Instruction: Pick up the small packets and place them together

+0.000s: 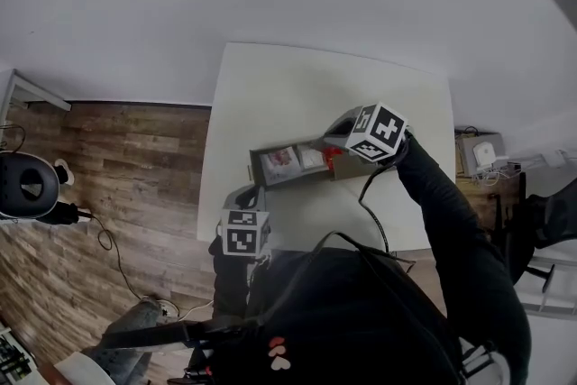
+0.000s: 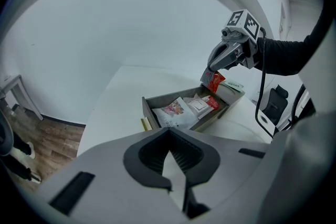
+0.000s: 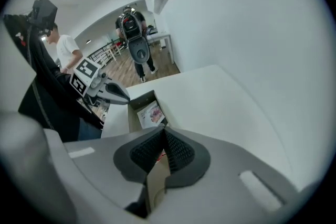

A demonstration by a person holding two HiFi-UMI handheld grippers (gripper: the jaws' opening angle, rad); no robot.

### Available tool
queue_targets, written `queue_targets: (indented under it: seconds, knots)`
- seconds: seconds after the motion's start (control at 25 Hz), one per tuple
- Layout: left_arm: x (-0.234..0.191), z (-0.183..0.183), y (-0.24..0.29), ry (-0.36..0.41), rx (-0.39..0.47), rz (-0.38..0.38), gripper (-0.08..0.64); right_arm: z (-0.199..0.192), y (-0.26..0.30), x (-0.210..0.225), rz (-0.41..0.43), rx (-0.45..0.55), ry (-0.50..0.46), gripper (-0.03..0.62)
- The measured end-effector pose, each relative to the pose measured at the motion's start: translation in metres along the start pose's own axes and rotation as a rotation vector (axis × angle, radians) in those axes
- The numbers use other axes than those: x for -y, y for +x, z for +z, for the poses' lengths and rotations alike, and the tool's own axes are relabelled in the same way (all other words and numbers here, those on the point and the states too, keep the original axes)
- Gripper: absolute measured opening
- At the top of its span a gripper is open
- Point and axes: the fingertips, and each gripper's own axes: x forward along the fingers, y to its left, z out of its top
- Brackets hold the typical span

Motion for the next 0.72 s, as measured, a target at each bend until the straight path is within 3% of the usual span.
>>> queue_targets:
  seconds: [0.32, 0.72]
  knots:
    - [0.001, 0.0, 0.0, 0.007, -0.008, 0.012, 0.0, -0.043, -0.078, 0.038, -0.143, 0.192, 0.289, 0.003]
    - [0.002, 0.0, -0.002, 0.008, -0.024, 0.035, 0.0, -0.12, -0.109, 0.052, -0.154, 0.335, 0.617, 0.003]
